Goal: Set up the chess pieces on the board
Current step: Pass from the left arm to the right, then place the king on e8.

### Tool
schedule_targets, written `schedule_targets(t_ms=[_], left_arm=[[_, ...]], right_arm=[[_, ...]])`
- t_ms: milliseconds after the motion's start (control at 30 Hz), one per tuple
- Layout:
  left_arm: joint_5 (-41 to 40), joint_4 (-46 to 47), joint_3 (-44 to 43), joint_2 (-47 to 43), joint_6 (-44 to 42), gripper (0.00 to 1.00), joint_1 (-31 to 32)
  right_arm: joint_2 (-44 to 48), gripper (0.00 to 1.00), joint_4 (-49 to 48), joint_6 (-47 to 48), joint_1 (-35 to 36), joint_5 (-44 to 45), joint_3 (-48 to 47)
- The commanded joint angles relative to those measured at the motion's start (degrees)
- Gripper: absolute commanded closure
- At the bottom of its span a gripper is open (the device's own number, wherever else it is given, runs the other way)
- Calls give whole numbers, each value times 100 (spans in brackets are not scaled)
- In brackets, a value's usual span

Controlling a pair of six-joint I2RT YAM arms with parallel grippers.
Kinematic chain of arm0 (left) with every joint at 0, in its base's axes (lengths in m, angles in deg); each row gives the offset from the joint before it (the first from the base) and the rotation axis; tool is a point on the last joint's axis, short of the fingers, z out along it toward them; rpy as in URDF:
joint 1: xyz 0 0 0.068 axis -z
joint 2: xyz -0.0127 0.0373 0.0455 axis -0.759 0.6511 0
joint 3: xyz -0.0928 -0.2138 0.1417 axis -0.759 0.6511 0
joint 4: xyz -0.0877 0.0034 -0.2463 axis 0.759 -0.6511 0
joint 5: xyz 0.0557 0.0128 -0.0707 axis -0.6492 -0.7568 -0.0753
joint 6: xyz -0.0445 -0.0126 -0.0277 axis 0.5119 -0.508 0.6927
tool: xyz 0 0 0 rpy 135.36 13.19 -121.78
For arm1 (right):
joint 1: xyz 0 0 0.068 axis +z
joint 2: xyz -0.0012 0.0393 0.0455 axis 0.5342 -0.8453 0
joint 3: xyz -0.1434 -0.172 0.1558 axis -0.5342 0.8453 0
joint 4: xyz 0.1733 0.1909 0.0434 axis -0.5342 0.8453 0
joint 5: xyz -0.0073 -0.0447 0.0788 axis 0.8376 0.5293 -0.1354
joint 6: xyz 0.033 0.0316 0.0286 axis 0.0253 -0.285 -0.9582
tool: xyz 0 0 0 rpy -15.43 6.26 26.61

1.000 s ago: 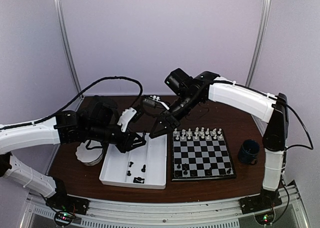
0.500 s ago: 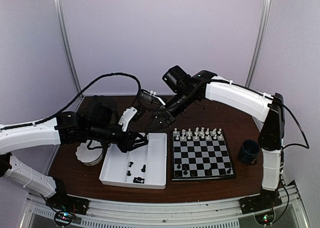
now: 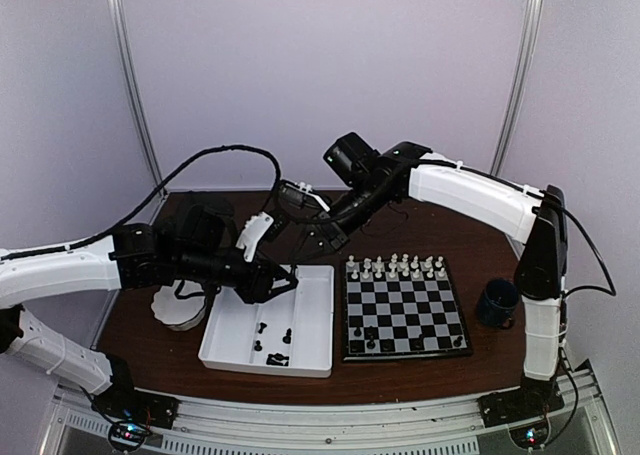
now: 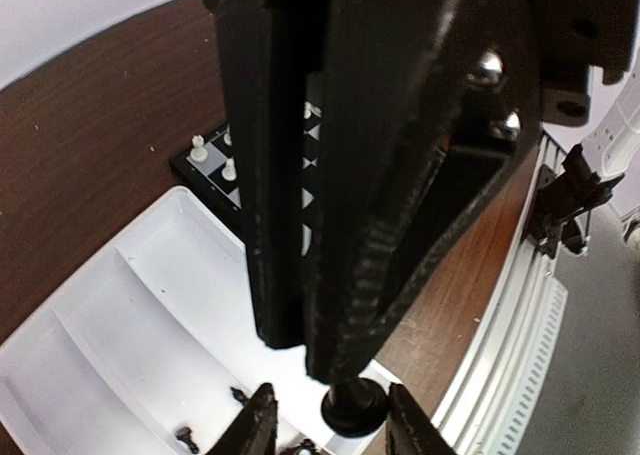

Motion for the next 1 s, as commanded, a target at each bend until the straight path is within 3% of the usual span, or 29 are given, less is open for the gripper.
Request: schedule_targets(t_ms=[0, 100, 233, 267, 400, 533, 733, 967], left_arm=[[-467, -21, 153, -272, -166, 54, 23], [-894, 24, 477, -687, -303, 41, 30], [-2061, 167, 1050, -1230, -320, 5, 17], [-2336, 190, 1164, -1314, -322, 3, 10], [-2991, 323, 1447, -1443, -415, 2, -107], [-3028, 249, 1329, -1242, -365, 2, -294], [-2811, -27, 838, -633, -322, 2, -311], [-2728, -246, 540, -306, -75, 3, -324]], right_arm=[[265, 96, 428, 596, -35, 585, -212], [766, 96, 477, 1042, -154, 1199, 305], [1731, 96, 249, 1603, -305, 1982, 1465], [1998, 96, 195, 1817, -305, 2256, 1816], [3035, 95, -349, 2358, -276, 3168, 3325], [3749, 95, -612, 2771, -257, 3590, 4383], [4184, 94, -1136, 2959, -235, 3669, 5525], [4222, 93, -1528, 3114, -141, 3666, 6099]])
